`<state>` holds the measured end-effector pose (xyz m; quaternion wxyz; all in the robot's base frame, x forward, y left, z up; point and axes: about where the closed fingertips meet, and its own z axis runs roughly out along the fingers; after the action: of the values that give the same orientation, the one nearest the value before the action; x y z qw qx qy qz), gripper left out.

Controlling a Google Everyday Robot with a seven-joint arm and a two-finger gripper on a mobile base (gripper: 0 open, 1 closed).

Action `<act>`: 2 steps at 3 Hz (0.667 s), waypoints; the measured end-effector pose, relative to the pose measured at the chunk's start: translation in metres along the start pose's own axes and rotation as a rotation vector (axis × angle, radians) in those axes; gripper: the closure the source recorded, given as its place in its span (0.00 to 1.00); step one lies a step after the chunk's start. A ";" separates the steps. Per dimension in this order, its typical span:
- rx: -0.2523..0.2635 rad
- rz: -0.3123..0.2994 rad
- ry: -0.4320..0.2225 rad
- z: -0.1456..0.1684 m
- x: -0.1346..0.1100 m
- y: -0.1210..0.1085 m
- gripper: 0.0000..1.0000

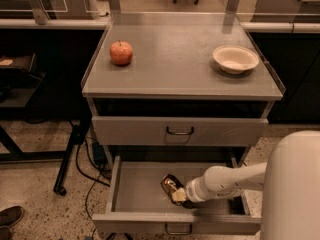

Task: Pick orange can from middle drawer and place on counter

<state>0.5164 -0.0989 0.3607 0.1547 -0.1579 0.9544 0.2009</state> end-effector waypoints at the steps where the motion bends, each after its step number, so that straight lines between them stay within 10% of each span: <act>1: -0.001 0.001 0.000 0.000 0.000 0.000 1.00; 2: 0.011 0.022 -0.044 -0.020 -0.002 0.002 1.00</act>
Offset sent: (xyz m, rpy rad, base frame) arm -0.0076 -0.0187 0.0469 0.0233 -0.0794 -0.0926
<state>0.5127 -0.1053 0.3797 0.1744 -0.1420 0.9535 0.2008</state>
